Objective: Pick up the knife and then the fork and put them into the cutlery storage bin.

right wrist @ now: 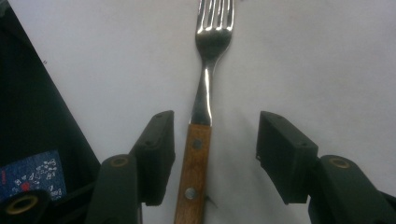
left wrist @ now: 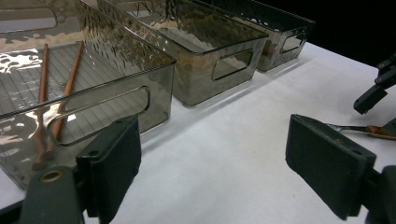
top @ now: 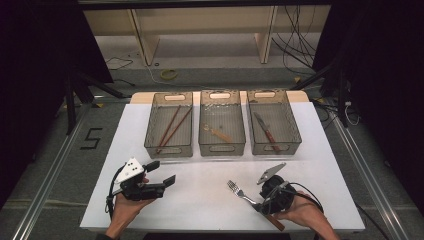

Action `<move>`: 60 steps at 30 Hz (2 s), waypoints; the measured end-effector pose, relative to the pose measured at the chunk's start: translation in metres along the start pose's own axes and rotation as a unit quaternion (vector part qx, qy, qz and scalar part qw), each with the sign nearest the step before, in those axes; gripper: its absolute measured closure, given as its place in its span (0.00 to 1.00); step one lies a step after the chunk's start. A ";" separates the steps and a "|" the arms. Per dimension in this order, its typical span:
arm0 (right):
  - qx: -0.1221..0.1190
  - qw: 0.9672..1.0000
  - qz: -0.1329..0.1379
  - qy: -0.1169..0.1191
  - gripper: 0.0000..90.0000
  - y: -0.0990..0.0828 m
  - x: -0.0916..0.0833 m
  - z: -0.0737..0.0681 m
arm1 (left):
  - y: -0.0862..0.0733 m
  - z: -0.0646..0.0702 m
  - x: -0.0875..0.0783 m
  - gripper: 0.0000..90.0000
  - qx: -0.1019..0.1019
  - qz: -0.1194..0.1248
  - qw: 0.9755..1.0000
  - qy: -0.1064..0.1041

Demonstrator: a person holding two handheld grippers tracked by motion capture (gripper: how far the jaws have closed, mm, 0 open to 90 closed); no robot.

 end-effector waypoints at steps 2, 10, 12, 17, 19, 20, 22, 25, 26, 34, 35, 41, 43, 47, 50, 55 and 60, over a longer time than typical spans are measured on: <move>-0.006 1.000 -0.003 0.000 0.56 0.000 0.002 -0.001 | 0.000 0.000 0.000 0.20 0.000 -0.001 1.000 0.000; -0.025 0.999 -0.030 -0.015 0.60 -0.001 0.007 -0.005 | 0.000 0.000 0.000 0.20 0.000 0.000 1.000 -0.001; -0.029 0.999 -0.035 -0.019 0.62 0.000 0.009 -0.007 | 0.000 0.000 0.000 0.20 0.000 0.000 1.000 -0.001; -0.033 0.998 -0.040 -0.037 0.68 0.000 0.009 -0.009 | 0.000 0.000 0.000 0.20 -0.001 0.000 1.000 -0.001; -0.039 0.997 -0.044 -0.044 0.70 0.000 0.009 -0.010 | 0.000 0.000 0.000 0.20 0.000 0.000 1.000 -0.002; -0.042 0.997 -0.045 -0.046 0.70 0.001 0.010 -0.010 | 0.000 0.000 0.000 0.20 0.000 -0.001 1.000 -0.002; -0.040 0.997 -0.050 -0.047 0.72 0.001 0.009 -0.010 | 0.000 0.001 0.001 0.20 0.000 -0.001 1.000 -0.002; -0.048 0.996 -0.054 -0.049 0.76 0.001 0.009 -0.009 | 0.000 0.001 0.001 0.20 0.000 -0.001 1.000 -0.002; -0.049 0.996 -0.053 -0.048 0.78 0.002 0.009 -0.008 | 0.000 0.001 0.001 0.20 0.000 -0.001 1.000 -0.002; -0.045 0.996 -0.060 -0.042 0.86 0.002 0.008 -0.004 | 0.000 0.001 0.001 0.20 0.001 -0.001 1.000 -0.003; -0.044 0.997 -0.057 -0.041 0.86 0.002 0.009 -0.004 | 0.000 0.001 0.001 0.20 0.001 -0.001 1.000 -0.003; -0.045 0.997 -0.053 -0.036 0.87 0.001 0.008 -0.002 | 0.000 0.001 0.001 0.20 0.002 -0.002 1.000 -0.002; -0.046 0.997 -0.053 -0.037 0.87 0.001 0.008 -0.002 | 0.000 0.001 0.001 0.20 0.002 -0.002 1.000 -0.002; -0.044 0.997 -0.049 -0.038 0.87 0.001 0.007 -0.002 | 0.000 0.001 0.001 0.20 0.001 -0.002 1.000 -0.002; -0.043 0.997 -0.044 -0.037 0.87 0.001 0.005 0.000 | 0.000 0.001 0.001 0.20 0.001 -0.001 1.000 -0.002; -0.037 0.998 -0.028 -0.035 0.87 0.002 -0.001 0.003 | 0.000 0.001 0.001 0.20 0.001 -0.002 1.000 -0.002; -0.030 0.999 -0.009 -0.023 0.87 0.004 -0.007 0.008 | 0.000 0.000 0.001 0.20 0.000 -0.002 1.000 -0.001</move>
Point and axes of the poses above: each handheld gripper's, and its own axes: x roughly forward along the jaws, y roughly out of its top, z roughly to its right, the point moved 3 cm from there along x, roughly forward along the jaws, and after that the axes turned 12 degrees about -z, right-handed, at the moved point
